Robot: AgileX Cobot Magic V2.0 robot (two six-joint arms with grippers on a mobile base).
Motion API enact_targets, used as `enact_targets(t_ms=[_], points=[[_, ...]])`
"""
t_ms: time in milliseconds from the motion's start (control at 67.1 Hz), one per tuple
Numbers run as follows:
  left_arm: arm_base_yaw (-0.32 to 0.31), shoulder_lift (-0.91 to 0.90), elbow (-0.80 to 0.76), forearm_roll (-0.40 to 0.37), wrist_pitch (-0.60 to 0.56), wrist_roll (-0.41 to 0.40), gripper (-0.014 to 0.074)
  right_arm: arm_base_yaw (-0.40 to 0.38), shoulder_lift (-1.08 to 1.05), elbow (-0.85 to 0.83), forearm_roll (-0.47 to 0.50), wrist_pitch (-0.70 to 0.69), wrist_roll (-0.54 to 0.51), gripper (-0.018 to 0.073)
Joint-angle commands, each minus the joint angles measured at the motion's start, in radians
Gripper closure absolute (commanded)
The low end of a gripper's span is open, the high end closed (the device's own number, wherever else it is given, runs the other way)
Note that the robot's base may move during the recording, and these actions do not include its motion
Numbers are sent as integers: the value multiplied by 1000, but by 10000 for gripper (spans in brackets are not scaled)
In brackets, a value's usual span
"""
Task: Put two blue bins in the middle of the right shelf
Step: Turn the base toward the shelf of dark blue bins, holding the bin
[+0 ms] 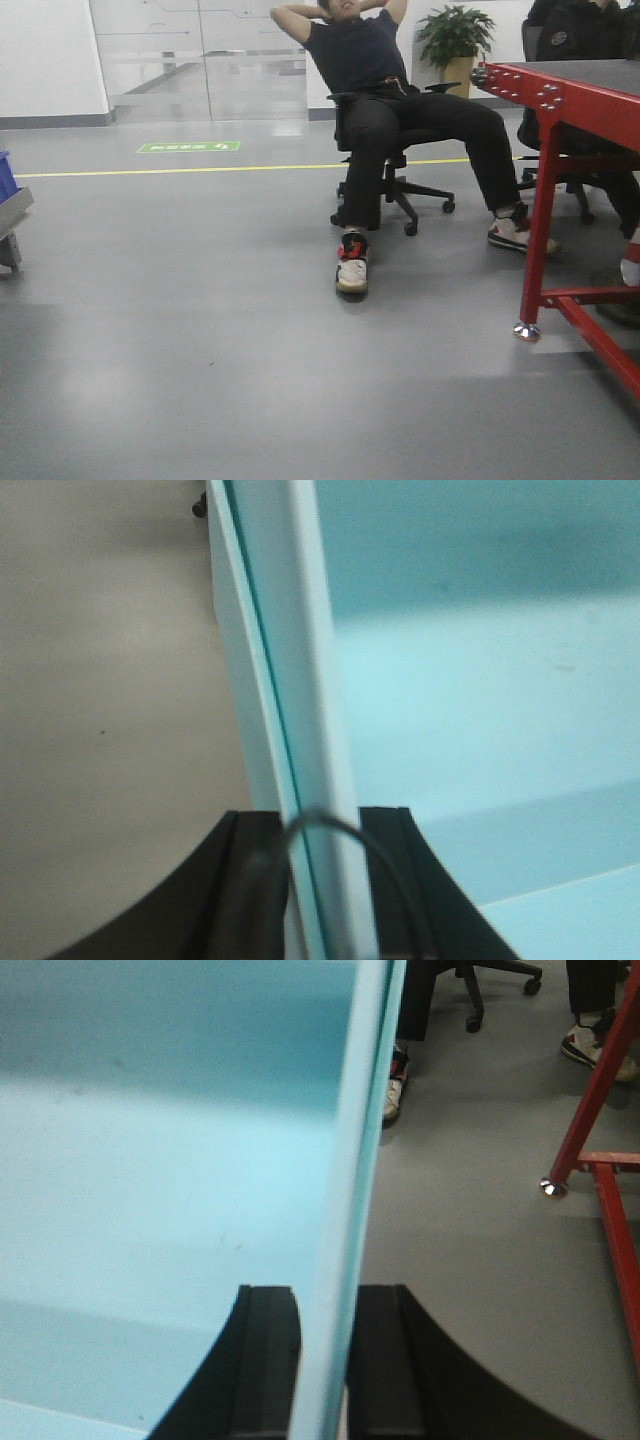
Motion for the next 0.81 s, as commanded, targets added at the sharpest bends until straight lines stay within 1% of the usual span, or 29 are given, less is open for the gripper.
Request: enact_targets(t_ms=[0, 89, 164, 432, 790], points=[[-4, -25, -21, -9, -87, 22, 707, -5, -11, -15, -20, -90, -16, 712], [-4, -25, -21, -2, -87, 22, 707, -5, -11, -15, -20, -90, -16, 712], [-4, -25, -21, 20, -87, 22, 707, -5, -11, -15, -20, -90, -16, 712], [-4, -25, -21, 20, -87, 22, 707, -5, -11, -15, -20, -90, -16, 712], [-4, -25, -21, 38, -87, 22, 707, -5, -9, -15, -20, -90, -16, 712]])
